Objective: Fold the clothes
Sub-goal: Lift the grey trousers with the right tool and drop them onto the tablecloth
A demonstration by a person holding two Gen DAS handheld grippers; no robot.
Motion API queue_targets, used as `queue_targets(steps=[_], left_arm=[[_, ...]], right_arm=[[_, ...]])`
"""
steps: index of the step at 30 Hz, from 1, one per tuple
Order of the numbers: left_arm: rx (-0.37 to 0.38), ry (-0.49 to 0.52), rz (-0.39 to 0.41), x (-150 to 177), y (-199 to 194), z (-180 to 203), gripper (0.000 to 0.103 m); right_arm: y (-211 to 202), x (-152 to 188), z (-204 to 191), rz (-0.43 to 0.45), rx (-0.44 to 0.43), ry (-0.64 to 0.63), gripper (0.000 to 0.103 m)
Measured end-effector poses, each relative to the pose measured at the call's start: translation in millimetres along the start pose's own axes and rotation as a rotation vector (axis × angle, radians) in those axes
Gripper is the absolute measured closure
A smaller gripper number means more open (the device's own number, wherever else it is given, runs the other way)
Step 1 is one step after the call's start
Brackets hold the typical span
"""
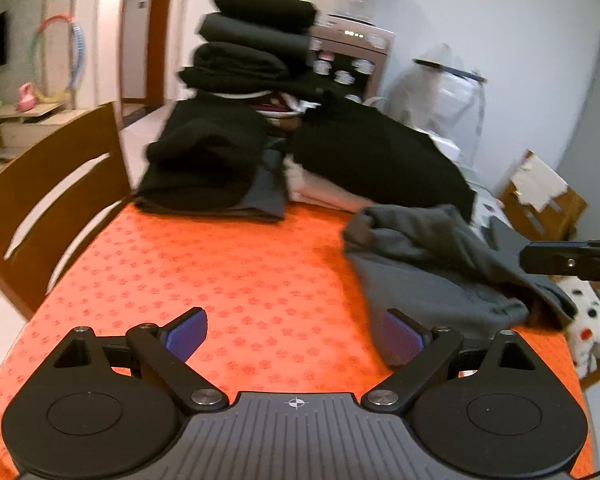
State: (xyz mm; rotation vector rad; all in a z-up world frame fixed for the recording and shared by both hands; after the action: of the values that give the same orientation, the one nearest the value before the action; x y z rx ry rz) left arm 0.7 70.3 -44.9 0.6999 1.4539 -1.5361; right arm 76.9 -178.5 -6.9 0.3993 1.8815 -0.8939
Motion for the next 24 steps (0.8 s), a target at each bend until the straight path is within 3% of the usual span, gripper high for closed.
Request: queue_targets(steps=[3,9,19,24], left_arm=[[0.056,0.043,-0.013,0,9,17,0.008],[0.168,0.151,-0.046,7,38,61,0.008],[0.397,0.423,-0.094,37,82,151,0.007],[0.447,0.508,-0.089,53,106,187,0.006]], right_arm=[[-15,9,25,-0.002,0.082,0.021,0.047],[-42,41,68,-0.015,0.241,0.092,0.039],[-29,77,133,-0.073,0.384,0.167,0.039],[-29,85,150,-0.080,0.421,0.207,0.039]])
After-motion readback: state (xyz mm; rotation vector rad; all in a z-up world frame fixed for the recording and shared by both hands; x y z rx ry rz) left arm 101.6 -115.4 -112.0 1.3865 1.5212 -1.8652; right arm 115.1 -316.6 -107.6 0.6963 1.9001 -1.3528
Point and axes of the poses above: each gripper's, at about its wrist camera, not at the fingertips, and y roughly the way its jaws point, z to its right, x to its underside, the point moved 1 cm from there along y, roughly the way its jaws point, and after that the axes turned 12 degrees about z, right-handed, at the moved point
